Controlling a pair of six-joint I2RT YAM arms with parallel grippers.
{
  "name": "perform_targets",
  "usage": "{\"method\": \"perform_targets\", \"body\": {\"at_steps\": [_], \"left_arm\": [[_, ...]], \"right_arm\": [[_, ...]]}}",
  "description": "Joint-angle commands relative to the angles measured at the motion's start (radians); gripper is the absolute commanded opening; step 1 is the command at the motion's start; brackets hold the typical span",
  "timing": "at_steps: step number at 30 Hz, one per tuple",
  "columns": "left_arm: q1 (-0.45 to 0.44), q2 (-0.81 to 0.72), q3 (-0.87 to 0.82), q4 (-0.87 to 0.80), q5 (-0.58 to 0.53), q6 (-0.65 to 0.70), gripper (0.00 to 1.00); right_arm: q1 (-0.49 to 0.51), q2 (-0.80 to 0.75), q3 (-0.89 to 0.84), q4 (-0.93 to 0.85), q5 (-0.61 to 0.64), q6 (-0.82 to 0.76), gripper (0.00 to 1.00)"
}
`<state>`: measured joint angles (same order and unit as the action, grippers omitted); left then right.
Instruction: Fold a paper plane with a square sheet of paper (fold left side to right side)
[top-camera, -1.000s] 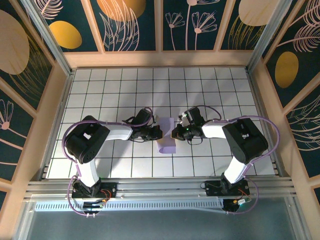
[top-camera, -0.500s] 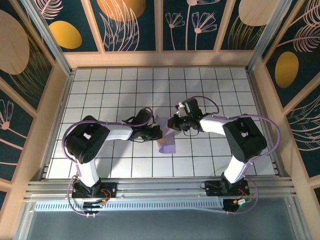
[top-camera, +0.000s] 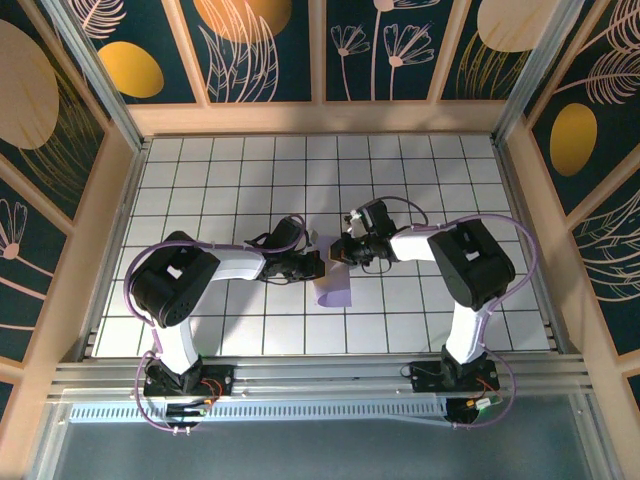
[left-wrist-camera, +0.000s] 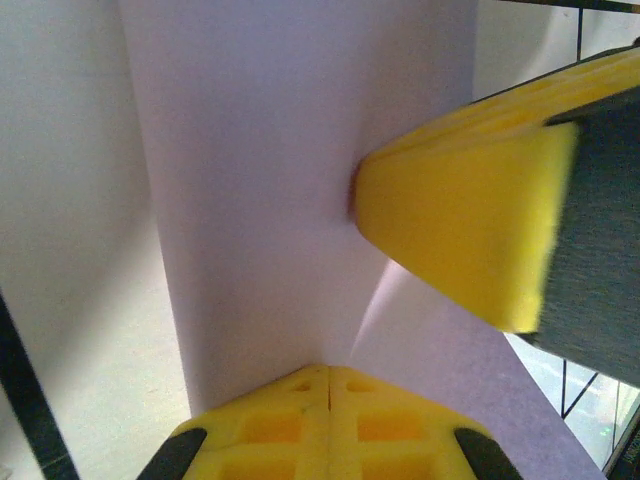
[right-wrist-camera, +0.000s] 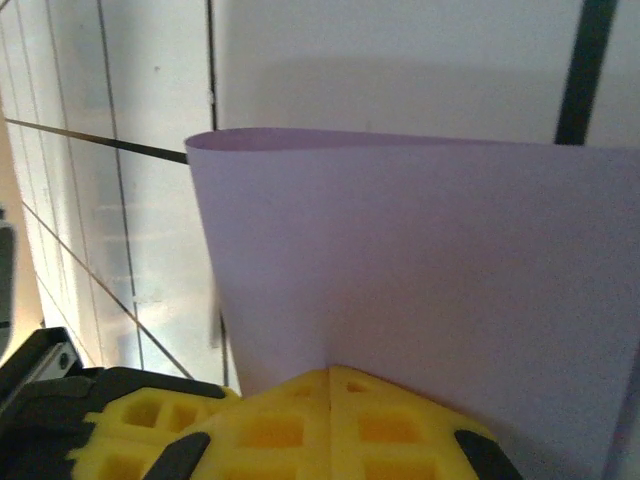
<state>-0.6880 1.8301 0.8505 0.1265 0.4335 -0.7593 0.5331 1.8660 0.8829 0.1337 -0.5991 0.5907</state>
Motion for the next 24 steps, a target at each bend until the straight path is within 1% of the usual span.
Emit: {"method": "perform_targets", "body": {"at_steps": [1, 2, 11, 19, 21, 24], "left_arm": [[-0.016, 0.029, -0.006, -0.074, -0.026, 0.016, 0.04], [-0.018, 0.025, -0.010, -0.076, -0.026, 0.014, 0.04], [-0.053, -0.039, -0.082, -0.107, -0.010, 0.007, 0.05], [-0.104, -0.104, -0.172, -0.111, 0.007, -0.045, 0.05], [-0.109, -0.111, -0.195, -0.108, 0.008, -0.054, 0.05], [-0.110, -0.159, -0.224, -0.092, 0.010, -0.066, 0.05]], "right_arm": [[0.008, 0.028, 0.007, -0.046, 0.035, 0.010, 0.02], [0.008, 0.033, 0.005, -0.056, 0.042, 0.008, 0.00], [-0.002, 0.045, -0.031, -0.091, 0.094, -0.002, 0.00], [-0.004, 0.042, -0.036, -0.099, 0.105, -0.008, 0.00], [-0.004, 0.042, -0.036, -0.101, 0.107, -0.009, 0.00], [-0.004, 0.043, -0.036, -0.100, 0.105, -0.011, 0.00]]}}
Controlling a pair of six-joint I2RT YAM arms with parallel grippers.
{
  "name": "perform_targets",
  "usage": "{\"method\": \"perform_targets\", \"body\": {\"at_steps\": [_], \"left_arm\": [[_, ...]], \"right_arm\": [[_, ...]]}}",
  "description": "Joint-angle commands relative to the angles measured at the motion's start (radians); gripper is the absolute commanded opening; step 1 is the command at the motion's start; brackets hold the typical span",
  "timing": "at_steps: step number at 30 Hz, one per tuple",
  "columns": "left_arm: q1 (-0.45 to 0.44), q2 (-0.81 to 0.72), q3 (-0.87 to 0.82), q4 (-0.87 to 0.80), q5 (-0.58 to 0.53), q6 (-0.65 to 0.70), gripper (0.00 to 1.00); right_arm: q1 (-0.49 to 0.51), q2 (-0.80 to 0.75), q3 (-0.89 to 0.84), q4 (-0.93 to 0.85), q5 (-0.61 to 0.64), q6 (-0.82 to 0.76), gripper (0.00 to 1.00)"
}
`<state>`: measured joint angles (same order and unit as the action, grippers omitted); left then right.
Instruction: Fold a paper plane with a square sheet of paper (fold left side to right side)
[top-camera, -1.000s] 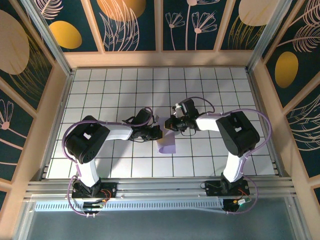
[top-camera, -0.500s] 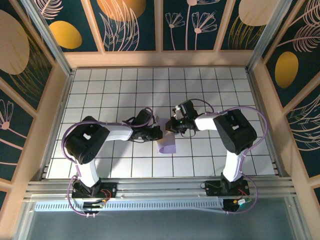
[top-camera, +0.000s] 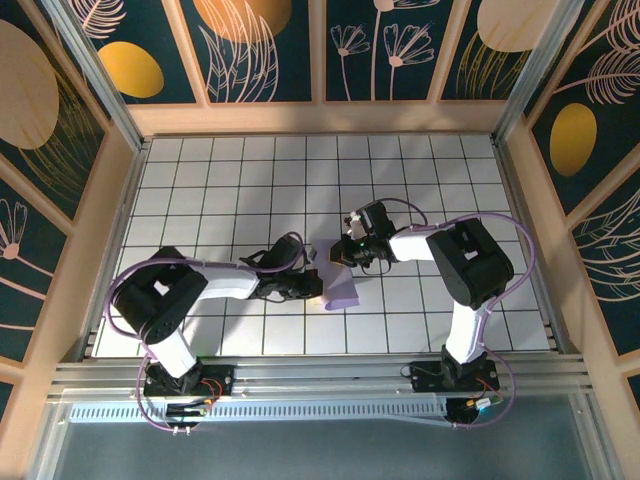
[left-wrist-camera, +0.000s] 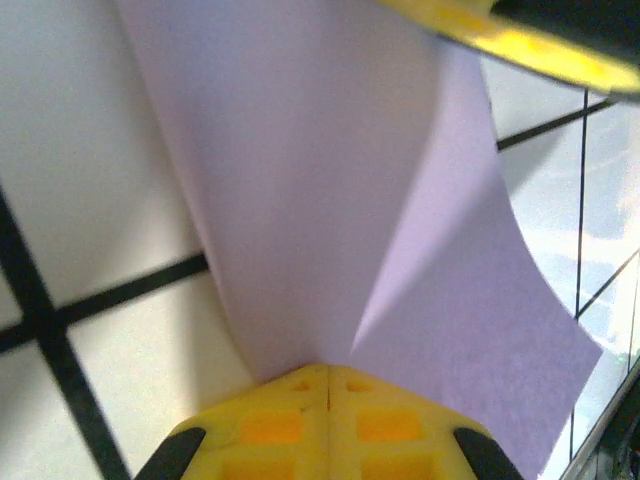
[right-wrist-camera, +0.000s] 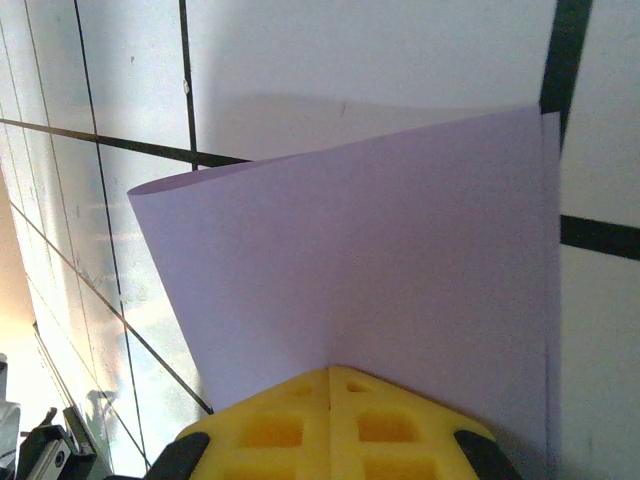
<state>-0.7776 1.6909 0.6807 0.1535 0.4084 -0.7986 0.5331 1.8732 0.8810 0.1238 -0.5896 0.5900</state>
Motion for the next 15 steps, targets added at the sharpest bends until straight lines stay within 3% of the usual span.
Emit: {"method": "perform_targets", "body": {"at_steps": [1, 10, 15], "left_arm": [[-0.019, -0.029, -0.058, -0.112, 0.035, -0.032, 0.05], [0.013, -0.142, 0.003, -0.069, -0.017, -0.079, 0.07], [0.024, -0.115, 0.024, -0.011, 0.005, -0.085, 0.08]], "right_arm": [[-0.004, 0.035, -0.034, -0.091, 0.094, -0.010, 0.00], [-0.004, 0.018, -0.062, -0.053, 0.091, 0.020, 0.00], [-0.004, 0.011, -0.067, -0.045, 0.091, 0.027, 0.00]]}}
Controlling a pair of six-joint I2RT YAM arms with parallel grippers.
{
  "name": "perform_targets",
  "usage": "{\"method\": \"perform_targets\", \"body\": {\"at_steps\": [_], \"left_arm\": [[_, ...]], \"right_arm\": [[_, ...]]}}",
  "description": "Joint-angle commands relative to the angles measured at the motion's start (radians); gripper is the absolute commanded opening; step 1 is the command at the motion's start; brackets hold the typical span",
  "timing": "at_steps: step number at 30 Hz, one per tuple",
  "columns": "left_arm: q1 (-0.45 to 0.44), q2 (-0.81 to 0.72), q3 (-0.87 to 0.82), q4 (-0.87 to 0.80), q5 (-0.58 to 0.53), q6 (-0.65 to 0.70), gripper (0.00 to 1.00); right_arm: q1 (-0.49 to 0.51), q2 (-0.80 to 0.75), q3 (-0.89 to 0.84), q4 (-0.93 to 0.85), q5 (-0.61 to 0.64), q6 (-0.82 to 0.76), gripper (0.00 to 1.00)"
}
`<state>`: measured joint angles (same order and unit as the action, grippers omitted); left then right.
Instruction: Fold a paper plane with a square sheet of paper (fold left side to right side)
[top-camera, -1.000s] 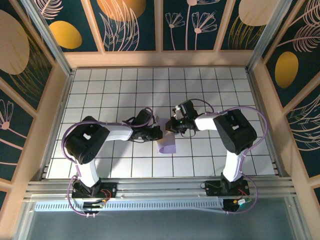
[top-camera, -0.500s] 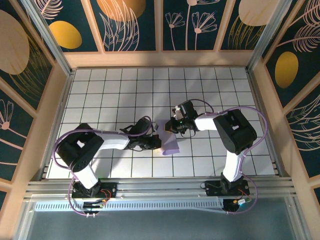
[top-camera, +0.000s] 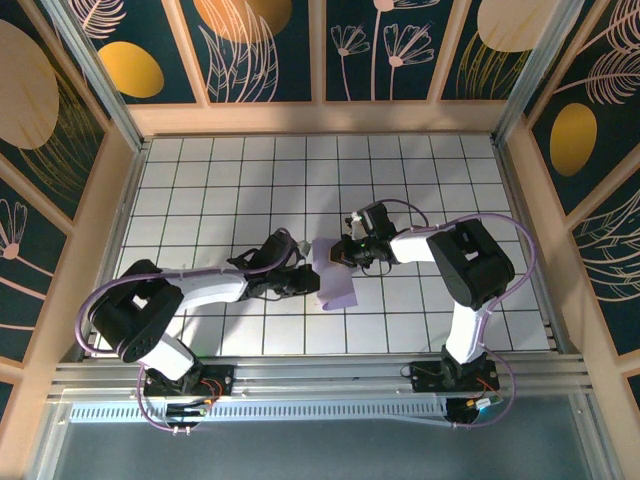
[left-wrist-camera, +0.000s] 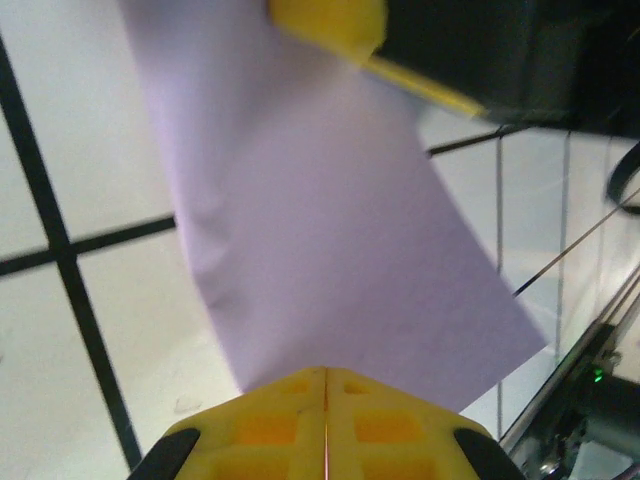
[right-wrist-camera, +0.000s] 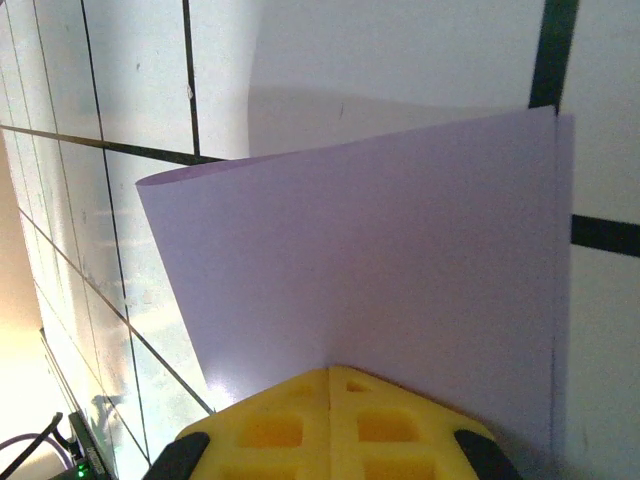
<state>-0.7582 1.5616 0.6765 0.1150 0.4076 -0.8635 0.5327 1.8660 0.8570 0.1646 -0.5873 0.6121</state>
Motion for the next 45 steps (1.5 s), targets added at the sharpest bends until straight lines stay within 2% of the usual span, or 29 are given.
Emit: {"method": "perform_targets", "body": {"at_steps": [1, 8, 14, 24, 45], "left_arm": [[0.005, 0.035, 0.034, 0.038, 0.019, -0.017, 0.08], [-0.009, 0.146, 0.073, 0.102, 0.092, -0.017, 0.07], [-0.030, 0.208, 0.073, 0.106, 0.090, -0.021, 0.07], [-0.045, 0.190, -0.017, 0.118, 0.097, -0.049, 0.07], [-0.083, 0.114, -0.031, -0.092, 0.159, 0.071, 0.08]], "right_arm": [[-0.003, 0.018, -0.043, -0.086, 0.088, 0.004, 0.00], [-0.002, 0.019, -0.045, -0.079, 0.084, 0.007, 0.00], [0.000, 0.019, -0.053, -0.078, 0.083, 0.009, 0.00], [0.000, 0.015, -0.056, -0.078, 0.087, 0.008, 0.00], [0.000, 0.019, -0.056, -0.088, 0.092, 0.005, 0.00]]}}
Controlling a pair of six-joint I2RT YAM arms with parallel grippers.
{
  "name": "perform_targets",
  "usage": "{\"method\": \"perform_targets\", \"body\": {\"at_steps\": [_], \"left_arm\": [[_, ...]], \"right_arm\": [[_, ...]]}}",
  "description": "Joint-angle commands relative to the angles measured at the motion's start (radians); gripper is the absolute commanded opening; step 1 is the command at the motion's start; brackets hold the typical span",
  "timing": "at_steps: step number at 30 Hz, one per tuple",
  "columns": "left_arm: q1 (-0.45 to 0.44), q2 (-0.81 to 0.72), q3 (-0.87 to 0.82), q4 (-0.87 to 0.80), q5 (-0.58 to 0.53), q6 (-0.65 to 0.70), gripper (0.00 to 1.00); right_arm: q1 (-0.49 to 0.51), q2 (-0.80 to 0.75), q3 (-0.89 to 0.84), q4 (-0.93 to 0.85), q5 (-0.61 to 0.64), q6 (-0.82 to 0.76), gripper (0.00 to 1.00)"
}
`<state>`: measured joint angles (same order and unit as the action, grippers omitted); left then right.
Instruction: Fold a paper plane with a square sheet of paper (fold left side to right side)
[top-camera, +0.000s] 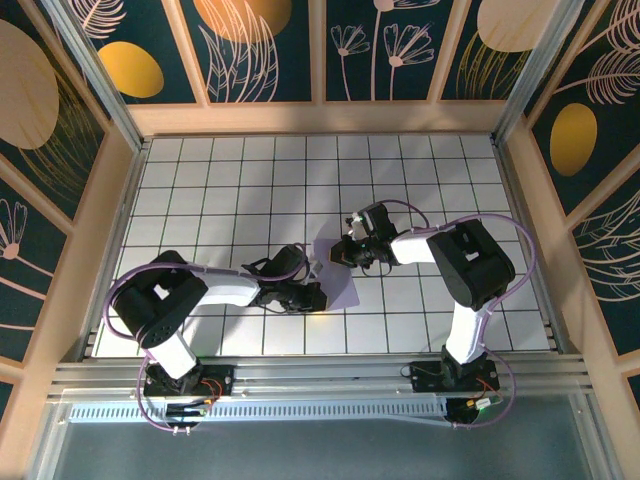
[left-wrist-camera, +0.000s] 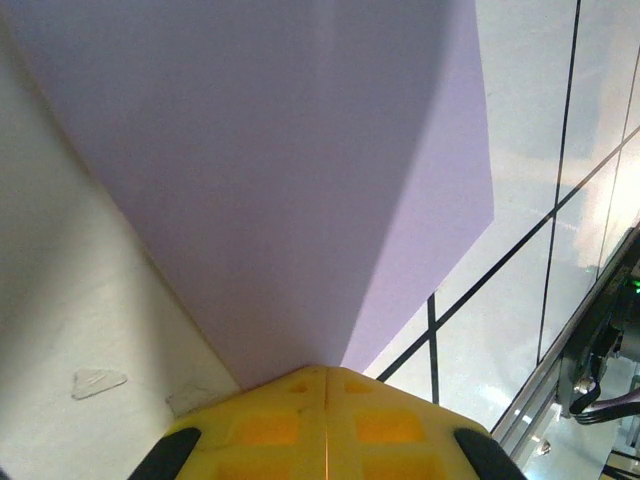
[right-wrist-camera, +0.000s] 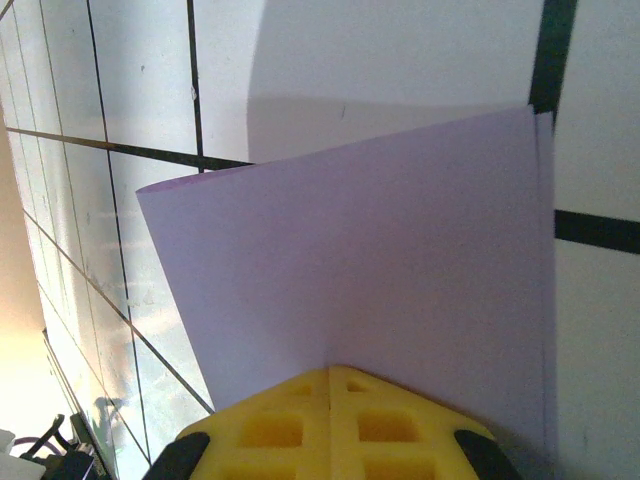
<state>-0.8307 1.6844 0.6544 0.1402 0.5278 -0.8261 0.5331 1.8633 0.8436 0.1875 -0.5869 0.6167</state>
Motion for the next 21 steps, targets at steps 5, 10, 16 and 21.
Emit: {"method": "perform_targets", "body": {"at_steps": [5, 10, 16, 21], "left_arm": [[-0.013, -0.013, -0.008, -0.137, 0.031, 0.044, 0.08], [-0.013, -0.064, -0.022, -0.122, 0.028, 0.039, 0.07], [0.028, -0.157, -0.007, -0.093, 0.017, 0.018, 0.06], [0.113, -0.136, 0.029, -0.074, -0.020, 0.018, 0.05]], "right_arm": [[-0.001, 0.022, -0.042, -0.111, 0.090, 0.000, 0.00], [-0.001, 0.021, -0.040, -0.112, 0.089, -0.003, 0.00], [0.001, 0.006, -0.056, -0.084, 0.087, 0.013, 0.00], [0.006, -0.006, -0.073, -0.056, 0.087, 0.034, 0.00]]}}
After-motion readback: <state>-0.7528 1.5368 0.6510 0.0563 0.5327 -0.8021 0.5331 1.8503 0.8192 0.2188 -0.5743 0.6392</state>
